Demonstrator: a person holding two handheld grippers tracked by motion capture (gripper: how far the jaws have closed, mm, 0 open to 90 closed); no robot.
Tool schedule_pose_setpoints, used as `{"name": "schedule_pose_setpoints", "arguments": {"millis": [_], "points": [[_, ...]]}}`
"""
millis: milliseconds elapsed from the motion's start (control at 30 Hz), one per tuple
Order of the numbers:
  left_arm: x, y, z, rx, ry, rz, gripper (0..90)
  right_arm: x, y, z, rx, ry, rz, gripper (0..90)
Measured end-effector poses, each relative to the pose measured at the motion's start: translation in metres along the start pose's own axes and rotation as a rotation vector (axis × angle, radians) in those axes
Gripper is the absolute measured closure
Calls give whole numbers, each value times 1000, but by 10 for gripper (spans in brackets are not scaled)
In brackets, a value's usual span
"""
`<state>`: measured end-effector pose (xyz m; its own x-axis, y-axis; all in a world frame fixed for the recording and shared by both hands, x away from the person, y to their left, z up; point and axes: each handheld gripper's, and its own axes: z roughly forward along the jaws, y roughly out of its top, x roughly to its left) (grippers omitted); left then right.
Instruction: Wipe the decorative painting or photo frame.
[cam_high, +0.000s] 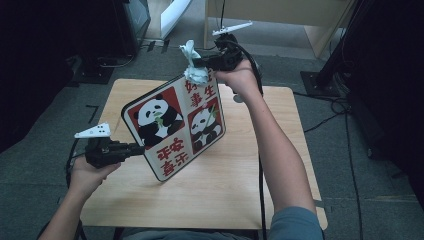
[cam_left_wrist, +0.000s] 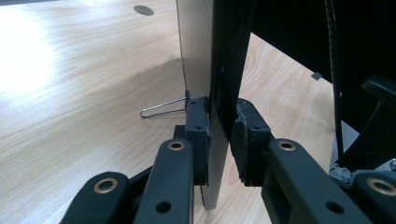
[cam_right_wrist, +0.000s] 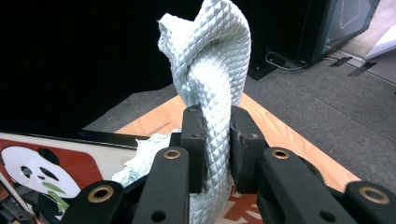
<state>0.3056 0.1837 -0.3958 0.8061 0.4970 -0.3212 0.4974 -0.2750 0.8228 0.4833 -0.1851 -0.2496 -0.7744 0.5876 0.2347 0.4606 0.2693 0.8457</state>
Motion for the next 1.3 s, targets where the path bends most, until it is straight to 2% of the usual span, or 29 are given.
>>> {"name": "schedule_pose_setpoints", "arguments": {"millis": [233,333,567,767,967,1133,1300], "points": [[0,0,0,1,-1,0,784,-9,-1,-4,-9,-20,20,786],[0,0,0,1,0,-1,785,-11,-1,-6,-16,-37,14,786],[2,0,-1,-1,6,-7,787,-19,-3,-9,-24,-45,34,785],[2,0,-1,8,2,4,789,-22,-4,-15,-31,-61,23,785],[2,-1,-1,9,-2,7,789,-28,-6,-22,-35,-89,33,787],[2,-1,-1,9,-4,5,789,-36,-11,-26,-31,-119,56,789],[2,-1,-1,9,-4,6,789,-44,-19,-27,-51,-113,85,790]]}}
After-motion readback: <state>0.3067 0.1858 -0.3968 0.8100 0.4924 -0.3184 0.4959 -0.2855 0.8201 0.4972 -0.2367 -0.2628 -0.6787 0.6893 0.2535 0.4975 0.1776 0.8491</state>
